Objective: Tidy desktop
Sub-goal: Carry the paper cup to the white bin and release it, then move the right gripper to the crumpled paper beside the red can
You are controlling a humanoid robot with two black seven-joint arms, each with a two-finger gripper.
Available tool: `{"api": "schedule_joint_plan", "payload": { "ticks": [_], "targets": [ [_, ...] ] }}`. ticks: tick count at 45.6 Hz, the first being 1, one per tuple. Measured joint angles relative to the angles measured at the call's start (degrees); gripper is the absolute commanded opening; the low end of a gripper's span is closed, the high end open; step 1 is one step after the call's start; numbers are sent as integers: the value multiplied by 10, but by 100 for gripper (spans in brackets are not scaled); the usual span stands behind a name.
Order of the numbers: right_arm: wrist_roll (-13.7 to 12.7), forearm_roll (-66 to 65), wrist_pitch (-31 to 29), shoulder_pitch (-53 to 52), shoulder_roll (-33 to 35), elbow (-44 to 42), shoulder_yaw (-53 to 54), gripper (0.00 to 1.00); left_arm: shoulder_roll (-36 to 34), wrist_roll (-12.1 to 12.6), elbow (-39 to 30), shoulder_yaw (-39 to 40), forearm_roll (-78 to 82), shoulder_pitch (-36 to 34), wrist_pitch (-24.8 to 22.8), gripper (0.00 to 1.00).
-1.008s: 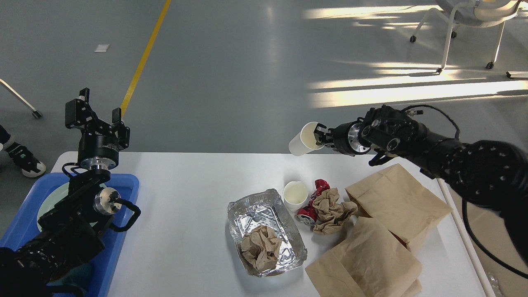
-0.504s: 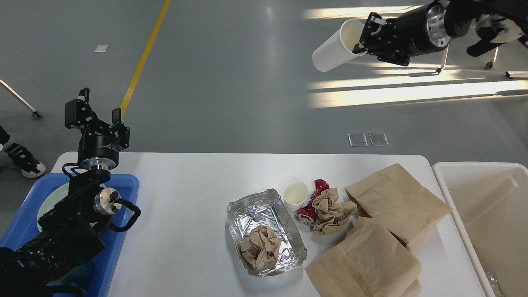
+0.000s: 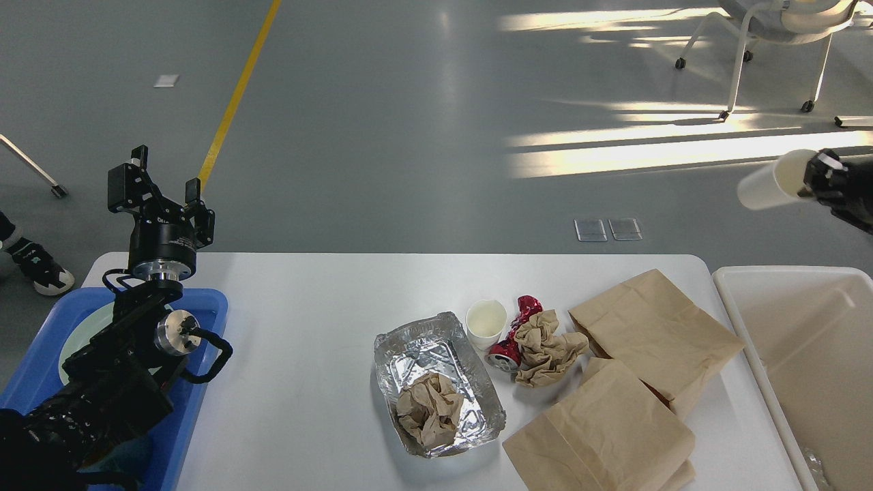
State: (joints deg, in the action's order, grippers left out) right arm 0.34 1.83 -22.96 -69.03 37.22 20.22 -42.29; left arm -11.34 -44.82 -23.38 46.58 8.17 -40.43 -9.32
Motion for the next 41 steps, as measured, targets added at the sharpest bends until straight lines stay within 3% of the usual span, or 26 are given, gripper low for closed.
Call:
{"api": "schedule_joint_plan", "payload": {
  "ticks": [8,9,13,16,18,26,41],
  "targets": [
    [0,1,102,123,2,-1,3,0,0,0,0,0,0,0,0,97],
    [0,1,111,135,1,-1,4,5,0,0,0,0,0,0,0,97],
    [0,1,131,167,-2,-1,6,42,0,0,0,0,0,0,0,97],
    [0,1,143,183,-6,-1,8,81,0,0,0,0,0,0,0,97],
    [0,1,154,189,-8,-1,9,100,0,0,0,0,0,0,0,97],
    [0,5,194,194,-15,6,10,100,0,0,0,0,0,0,0,97],
    [-1,6,188,152,-19,82,-7,100,0,0,0,0,0,0,0,97]
  ]
}}
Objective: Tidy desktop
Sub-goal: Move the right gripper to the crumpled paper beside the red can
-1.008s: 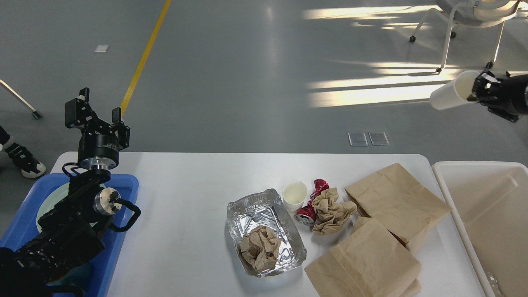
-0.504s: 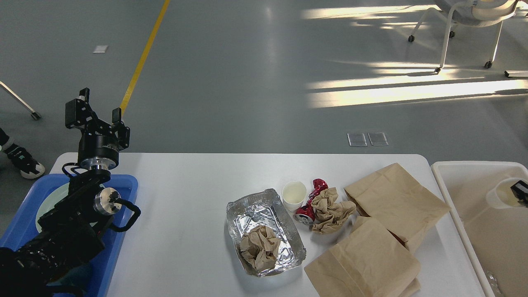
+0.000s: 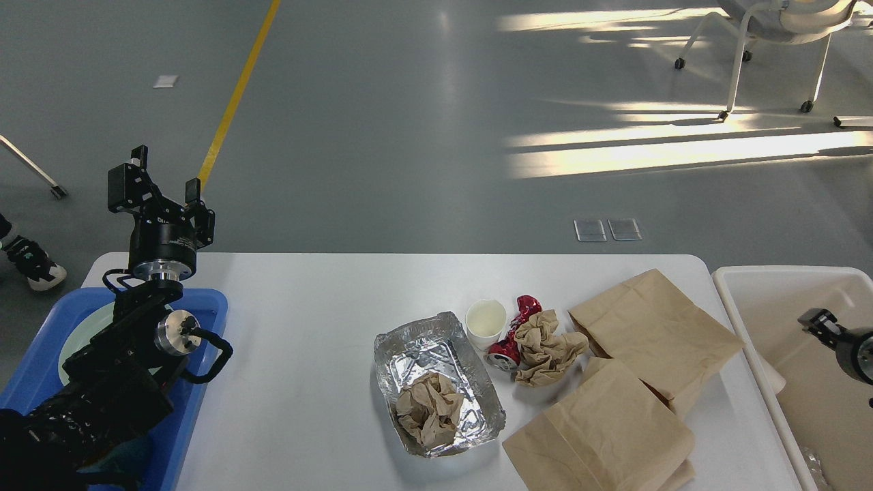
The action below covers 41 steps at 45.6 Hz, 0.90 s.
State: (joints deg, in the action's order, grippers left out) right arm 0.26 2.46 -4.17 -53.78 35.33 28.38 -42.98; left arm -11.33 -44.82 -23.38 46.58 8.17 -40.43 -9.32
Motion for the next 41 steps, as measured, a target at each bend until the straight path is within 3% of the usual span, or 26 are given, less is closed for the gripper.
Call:
{"api": "schedule_joint_plan", "payload": {
  "ticks": [7,21,28,41],
  "targets": [
    [-2,0,-11,-91,-6,46,-65,100,0,0,0,0,0,0,0,97],
    [-3,0,-37,-335,-53,222,-235,100,0,0,0,0,0,0,0,97],
    [-2,-2,-61,-426,-77,308,-251,100,0,0,0,0,0,0,0,97],
    [-3,-1,-107,-523,-161,361,-251,100,0,0,0,0,0,0,0,97]
  ]
}}
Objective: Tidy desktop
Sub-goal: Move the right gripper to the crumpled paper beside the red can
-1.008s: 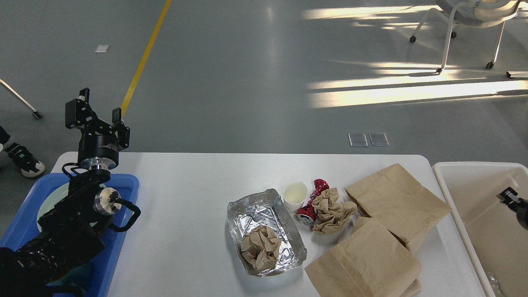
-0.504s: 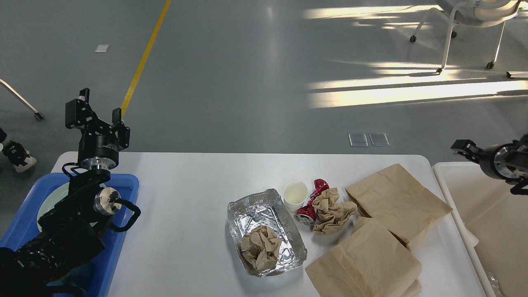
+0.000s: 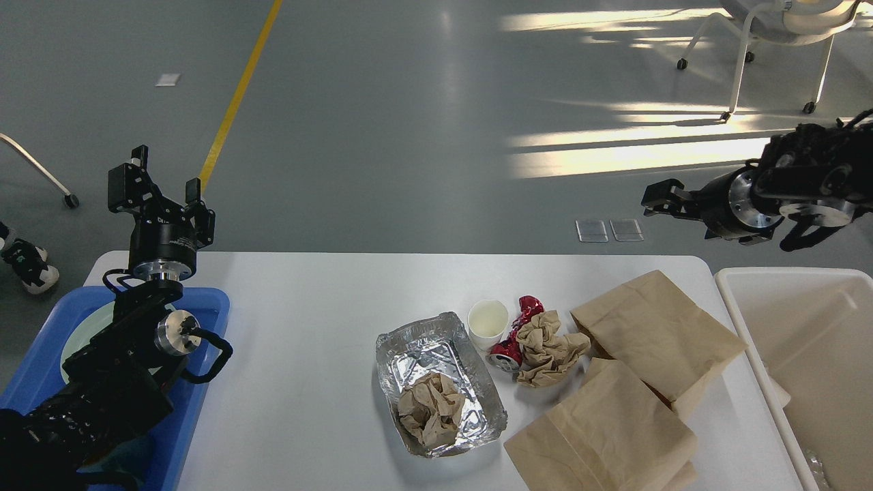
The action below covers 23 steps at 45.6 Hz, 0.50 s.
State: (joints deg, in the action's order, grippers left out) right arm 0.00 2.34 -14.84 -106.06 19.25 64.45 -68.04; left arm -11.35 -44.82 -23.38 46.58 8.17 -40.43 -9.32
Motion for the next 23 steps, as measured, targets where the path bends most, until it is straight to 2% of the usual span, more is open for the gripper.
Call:
{"api": "schedule_joint_plan", "payload": {
  "ticks": [8,14,19,23],
  "targets": [
    [0,0,-93,-103,-18,76,3,100,-1,0,0,0,0,0,0,97],
    [1,0,-151,-120,-26,91,9,100,-1,0,0,0,0,0,0,97],
    [1,0,-152,-70,-36,85,28,100,-1,0,0,0,0,0,0,97],
    [-1,0,-118,14,-52,59,67,100,-1,0,0,0,0,0,0,97]
  ]
}}
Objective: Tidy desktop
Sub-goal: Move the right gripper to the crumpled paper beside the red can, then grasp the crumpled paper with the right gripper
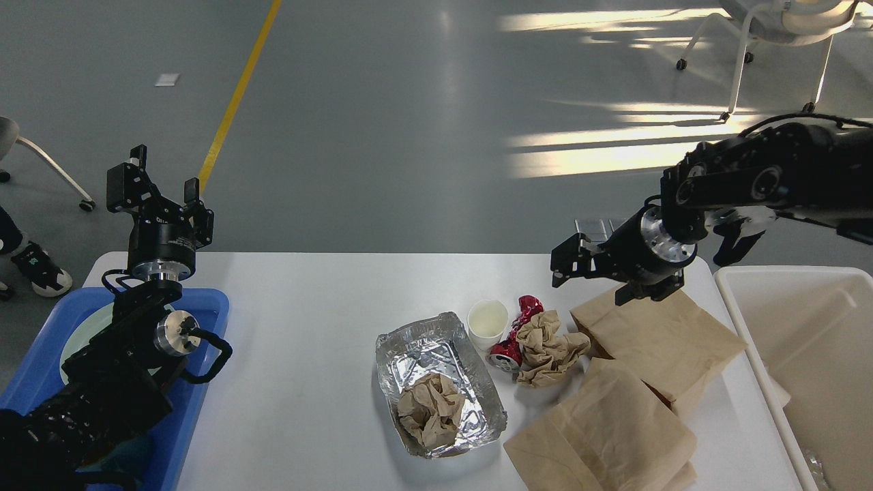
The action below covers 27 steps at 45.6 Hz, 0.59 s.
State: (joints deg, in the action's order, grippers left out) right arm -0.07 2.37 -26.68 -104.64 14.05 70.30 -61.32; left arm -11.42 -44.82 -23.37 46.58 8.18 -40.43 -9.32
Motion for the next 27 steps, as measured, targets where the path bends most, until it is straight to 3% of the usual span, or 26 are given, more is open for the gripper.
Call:
{"api": "schedule_joint_plan", "payload": {
  "ticks": [10,27],
  "targets": [
    [-1,-3,86,112,-58,-29,20,100,0,0,0,0,0,0,0,97],
    [0,-94,208,159,-107,-35,12,99,0,0,0,0,0,0,0,97]
  ]
}}
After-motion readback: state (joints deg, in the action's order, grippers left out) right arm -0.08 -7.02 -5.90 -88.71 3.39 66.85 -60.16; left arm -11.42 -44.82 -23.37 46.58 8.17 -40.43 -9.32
